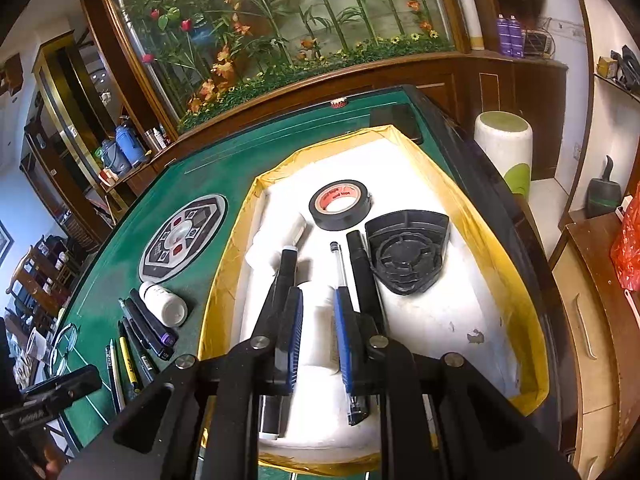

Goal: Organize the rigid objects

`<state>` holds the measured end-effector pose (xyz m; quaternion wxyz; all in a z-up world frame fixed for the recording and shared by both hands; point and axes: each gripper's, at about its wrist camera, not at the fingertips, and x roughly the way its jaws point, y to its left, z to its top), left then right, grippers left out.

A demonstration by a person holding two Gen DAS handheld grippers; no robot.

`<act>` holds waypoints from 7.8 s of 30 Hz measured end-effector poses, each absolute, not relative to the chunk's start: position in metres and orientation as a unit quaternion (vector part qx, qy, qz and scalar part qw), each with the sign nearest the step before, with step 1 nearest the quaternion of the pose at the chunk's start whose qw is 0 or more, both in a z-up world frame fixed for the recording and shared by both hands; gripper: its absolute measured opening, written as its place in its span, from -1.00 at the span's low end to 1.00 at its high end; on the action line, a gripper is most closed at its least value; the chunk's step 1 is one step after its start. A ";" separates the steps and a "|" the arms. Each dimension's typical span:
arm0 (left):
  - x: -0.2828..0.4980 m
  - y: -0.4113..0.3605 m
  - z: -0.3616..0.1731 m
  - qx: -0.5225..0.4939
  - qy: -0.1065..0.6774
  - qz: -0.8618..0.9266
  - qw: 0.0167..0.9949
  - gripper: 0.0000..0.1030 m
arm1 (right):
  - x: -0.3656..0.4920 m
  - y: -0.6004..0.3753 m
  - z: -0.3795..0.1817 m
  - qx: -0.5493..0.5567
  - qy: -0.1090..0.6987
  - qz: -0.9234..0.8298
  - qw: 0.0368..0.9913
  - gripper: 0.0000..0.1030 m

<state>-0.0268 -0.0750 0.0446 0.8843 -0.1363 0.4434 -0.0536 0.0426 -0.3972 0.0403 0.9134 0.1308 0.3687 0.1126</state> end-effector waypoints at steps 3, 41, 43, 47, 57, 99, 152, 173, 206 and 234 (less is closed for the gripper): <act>-0.020 -0.063 0.032 -0.137 0.455 -0.020 0.880 -0.12 | 0.042 -0.397 0.040 0.131 0.369 0.116 0.913 -0.70; -0.029 -0.017 0.013 -0.036 0.452 -0.021 0.891 -0.56 | 0.039 -0.385 0.041 0.119 0.361 0.128 0.916 -0.70; -0.028 -0.012 0.014 -0.052 0.454 -0.027 0.889 -0.56 | 0.039 -0.384 0.040 0.117 0.362 0.129 0.916 -0.70; -0.030 0.001 0.014 -0.089 0.456 -0.049 0.884 -0.56 | 0.039 -0.384 0.041 0.118 0.362 0.128 0.916 -0.70; -0.029 0.006 0.015 -0.092 0.455 -0.052 0.884 -0.56 | 0.039 -0.382 0.038 0.117 0.365 0.127 0.915 -0.70; -0.020 0.024 0.013 -0.046 0.450 -0.006 0.892 -0.73 | 0.037 -0.374 0.041 0.103 0.352 0.138 0.920 -0.70; -0.034 0.042 0.020 -0.133 0.408 -0.046 0.902 -0.74 | 0.007 -0.156 0.026 0.014 0.495 0.339 0.800 -0.86; -0.018 -0.058 0.090 -0.107 0.389 -0.147 0.903 -0.75 | 0.018 -0.254 0.048 0.134 0.440 0.337 0.821 -0.86; 0.013 -0.097 0.025 -0.001 0.479 -0.095 0.873 -0.83 | 0.038 -0.351 0.046 0.212 0.407 0.301 0.836 -0.86; 0.061 -0.218 0.106 -0.076 0.433 -0.240 0.866 -0.84 | 0.073 -0.419 0.073 0.221 0.361 0.189 0.886 -0.86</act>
